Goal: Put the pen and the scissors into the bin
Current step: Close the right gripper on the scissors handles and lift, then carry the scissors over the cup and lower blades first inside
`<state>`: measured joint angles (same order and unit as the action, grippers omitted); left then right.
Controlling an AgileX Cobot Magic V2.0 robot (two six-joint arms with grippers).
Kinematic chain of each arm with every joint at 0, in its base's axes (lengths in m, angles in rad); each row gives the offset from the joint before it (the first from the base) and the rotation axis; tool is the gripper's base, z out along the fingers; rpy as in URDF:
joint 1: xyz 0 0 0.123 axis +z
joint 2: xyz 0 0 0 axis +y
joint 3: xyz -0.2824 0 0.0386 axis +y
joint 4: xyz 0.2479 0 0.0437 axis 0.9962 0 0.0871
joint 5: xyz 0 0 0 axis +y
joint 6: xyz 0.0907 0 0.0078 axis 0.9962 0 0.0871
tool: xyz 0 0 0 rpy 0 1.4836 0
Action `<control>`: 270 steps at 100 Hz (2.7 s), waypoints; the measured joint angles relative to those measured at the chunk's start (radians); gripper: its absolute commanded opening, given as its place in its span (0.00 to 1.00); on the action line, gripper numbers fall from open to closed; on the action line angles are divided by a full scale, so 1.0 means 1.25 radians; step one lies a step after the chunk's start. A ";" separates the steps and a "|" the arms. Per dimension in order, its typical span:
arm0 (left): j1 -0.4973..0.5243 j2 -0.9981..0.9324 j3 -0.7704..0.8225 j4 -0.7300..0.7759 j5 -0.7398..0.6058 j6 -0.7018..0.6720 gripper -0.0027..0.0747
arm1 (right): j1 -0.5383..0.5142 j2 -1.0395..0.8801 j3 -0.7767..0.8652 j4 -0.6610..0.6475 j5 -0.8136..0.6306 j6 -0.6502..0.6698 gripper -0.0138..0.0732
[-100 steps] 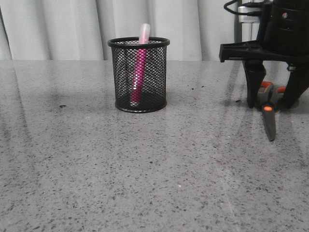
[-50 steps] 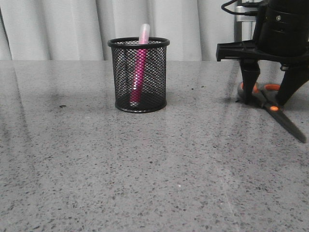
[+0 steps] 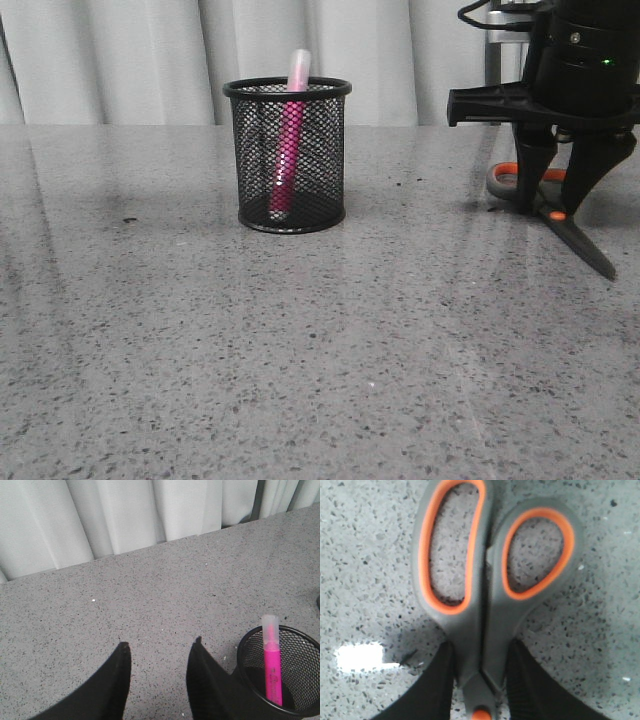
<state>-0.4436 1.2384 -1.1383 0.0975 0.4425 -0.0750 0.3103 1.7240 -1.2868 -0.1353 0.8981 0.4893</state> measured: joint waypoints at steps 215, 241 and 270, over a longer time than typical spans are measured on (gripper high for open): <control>0.000 0.000 0.000 0.000 0.000 0.000 0.34 | 0.158 -0.066 0.328 -0.168 -1.331 -0.052 0.08; 0.000 0.000 0.000 0.000 0.000 0.000 0.34 | 0.158 -0.064 0.364 -0.168 -1.338 -0.065 0.08; 0.000 0.000 0.000 0.000 0.000 0.000 0.34 | 0.158 -0.064 0.371 -0.168 -1.336 -0.067 0.08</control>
<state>-0.4436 1.2384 -1.1383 0.0975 0.4425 -0.0750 0.5080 1.6444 -0.8235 -0.3457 -0.7721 0.4055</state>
